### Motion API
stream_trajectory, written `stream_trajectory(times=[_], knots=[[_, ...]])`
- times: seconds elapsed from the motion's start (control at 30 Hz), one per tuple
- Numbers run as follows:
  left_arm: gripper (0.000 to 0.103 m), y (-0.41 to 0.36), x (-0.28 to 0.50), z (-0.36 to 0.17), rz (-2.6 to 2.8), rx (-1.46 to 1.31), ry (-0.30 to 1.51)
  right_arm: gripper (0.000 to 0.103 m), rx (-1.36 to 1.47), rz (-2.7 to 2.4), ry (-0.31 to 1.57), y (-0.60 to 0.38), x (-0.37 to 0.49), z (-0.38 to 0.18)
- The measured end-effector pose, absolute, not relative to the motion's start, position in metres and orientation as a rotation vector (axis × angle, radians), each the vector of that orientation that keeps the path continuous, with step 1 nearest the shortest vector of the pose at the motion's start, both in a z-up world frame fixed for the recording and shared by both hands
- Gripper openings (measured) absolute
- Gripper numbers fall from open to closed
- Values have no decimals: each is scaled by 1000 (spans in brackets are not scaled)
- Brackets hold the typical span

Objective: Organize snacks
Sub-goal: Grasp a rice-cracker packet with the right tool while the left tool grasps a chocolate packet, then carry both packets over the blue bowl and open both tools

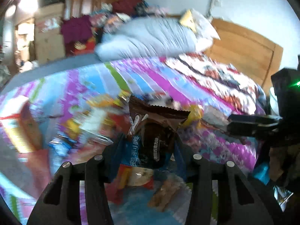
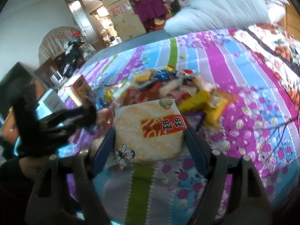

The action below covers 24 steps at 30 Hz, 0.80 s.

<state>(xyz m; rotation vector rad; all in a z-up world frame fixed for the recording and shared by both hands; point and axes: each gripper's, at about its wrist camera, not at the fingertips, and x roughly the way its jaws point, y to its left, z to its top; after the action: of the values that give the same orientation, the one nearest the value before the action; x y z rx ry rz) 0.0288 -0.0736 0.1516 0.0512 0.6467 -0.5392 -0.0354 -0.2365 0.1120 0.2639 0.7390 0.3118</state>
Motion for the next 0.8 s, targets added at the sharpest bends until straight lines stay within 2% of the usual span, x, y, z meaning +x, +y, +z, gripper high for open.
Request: stream_trajectory(times=[0.2,0.5,0.8], knots=[[51,17,9,222,-333,-16,554,77,172,432,655,-174,-22,165],[51,184,-42,282,52,-103,463,77,59,702,535,-29,-6,240],[51,328,-94,276,341,-251,447,77,-28,942,560,123,6,268]])
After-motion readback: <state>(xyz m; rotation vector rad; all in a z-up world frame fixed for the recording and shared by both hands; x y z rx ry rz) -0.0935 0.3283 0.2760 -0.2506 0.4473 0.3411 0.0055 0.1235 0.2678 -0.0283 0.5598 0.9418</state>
